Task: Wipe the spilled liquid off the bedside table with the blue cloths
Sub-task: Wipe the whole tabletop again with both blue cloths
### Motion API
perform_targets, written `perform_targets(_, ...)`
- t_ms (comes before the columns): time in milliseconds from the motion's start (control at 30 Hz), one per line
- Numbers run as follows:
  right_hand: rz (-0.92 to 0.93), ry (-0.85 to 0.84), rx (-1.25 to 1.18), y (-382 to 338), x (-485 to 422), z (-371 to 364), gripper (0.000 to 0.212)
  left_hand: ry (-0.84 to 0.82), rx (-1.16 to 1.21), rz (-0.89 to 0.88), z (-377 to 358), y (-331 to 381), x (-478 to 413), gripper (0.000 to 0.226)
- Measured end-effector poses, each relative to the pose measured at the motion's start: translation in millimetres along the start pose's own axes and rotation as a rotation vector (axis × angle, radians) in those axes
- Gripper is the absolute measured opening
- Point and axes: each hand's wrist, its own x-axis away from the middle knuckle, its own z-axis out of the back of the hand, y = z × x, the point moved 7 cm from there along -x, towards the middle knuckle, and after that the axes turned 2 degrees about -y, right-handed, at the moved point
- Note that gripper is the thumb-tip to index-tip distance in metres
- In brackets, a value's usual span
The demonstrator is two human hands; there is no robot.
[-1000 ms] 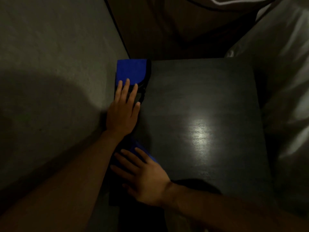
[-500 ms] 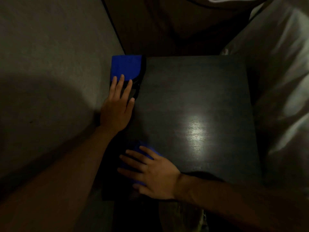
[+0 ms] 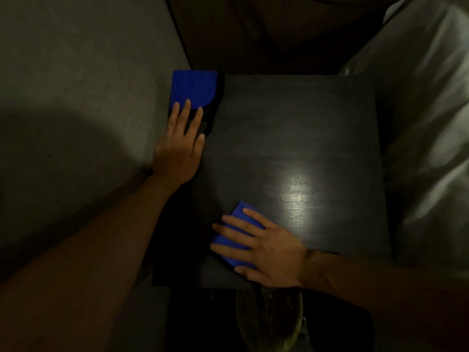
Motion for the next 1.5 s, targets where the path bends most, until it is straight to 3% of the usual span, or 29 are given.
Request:
perform_targets(200,-0.010,-0.012,0.034,17.2,33.2,3.1,0.063,-0.020,-0.101,-0.036,1.6,3.4,2.0,0.057)
perform_targets(400,-0.025,-0.033,0.065,32.7,60.0,0.9,0.065,-0.119,0.005,0.102,-1.6,-0.9,-5.6,0.058)
perform_targets(900,-0.145,-0.100,0.142,73.3,137.2,-9.4,0.063,-0.155,0.066,0.107,-3.7,-1.0,-6.9,0.058)
perform_targets(1033,-0.294,-0.066,0.124,76.6,156.5,-11.0,0.060,-0.160,0.045,0.121,-5.3,-0.5,-7.7,0.058)
perform_targets(1267,-0.720,0.040,0.006,63.6,183.7,-18.3,0.059,-0.194,0.049,0.185,-5.2,0.5,-7.6,0.057)
perform_targets(1500,-1.061,0.119,-0.078,41.3,179.6,-26.8,0.061,-0.128,0.067,0.229,-5.9,7.5,2.9,0.056)
